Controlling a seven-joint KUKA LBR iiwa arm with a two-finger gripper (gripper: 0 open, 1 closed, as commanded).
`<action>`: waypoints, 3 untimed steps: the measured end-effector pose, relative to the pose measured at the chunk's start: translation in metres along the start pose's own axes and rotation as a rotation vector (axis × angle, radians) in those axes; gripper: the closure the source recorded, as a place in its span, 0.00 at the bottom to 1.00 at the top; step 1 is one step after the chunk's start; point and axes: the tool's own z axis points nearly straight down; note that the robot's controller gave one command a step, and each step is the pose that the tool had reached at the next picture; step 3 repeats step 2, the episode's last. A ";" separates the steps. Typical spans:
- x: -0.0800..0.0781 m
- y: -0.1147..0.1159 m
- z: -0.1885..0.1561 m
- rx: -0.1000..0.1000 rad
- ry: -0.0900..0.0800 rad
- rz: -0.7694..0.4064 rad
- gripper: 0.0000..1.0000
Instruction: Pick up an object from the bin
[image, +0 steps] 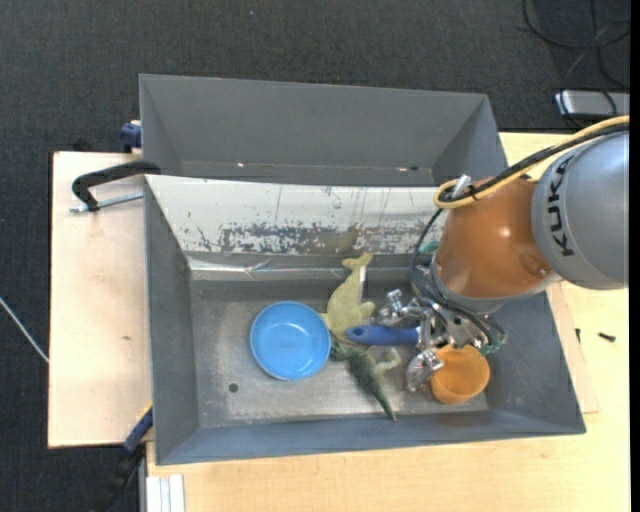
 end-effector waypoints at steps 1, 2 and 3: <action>-0.002 -0.002 -0.003 0.004 -0.006 0.001 1.00; -0.010 -0.001 -0.155 0.006 -0.010 -0.023 1.00; -0.010 -0.001 -0.155 0.006 -0.010 -0.023 1.00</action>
Offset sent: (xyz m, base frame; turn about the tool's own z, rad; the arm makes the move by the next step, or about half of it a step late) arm 0.0000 0.0000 0.0000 0.0000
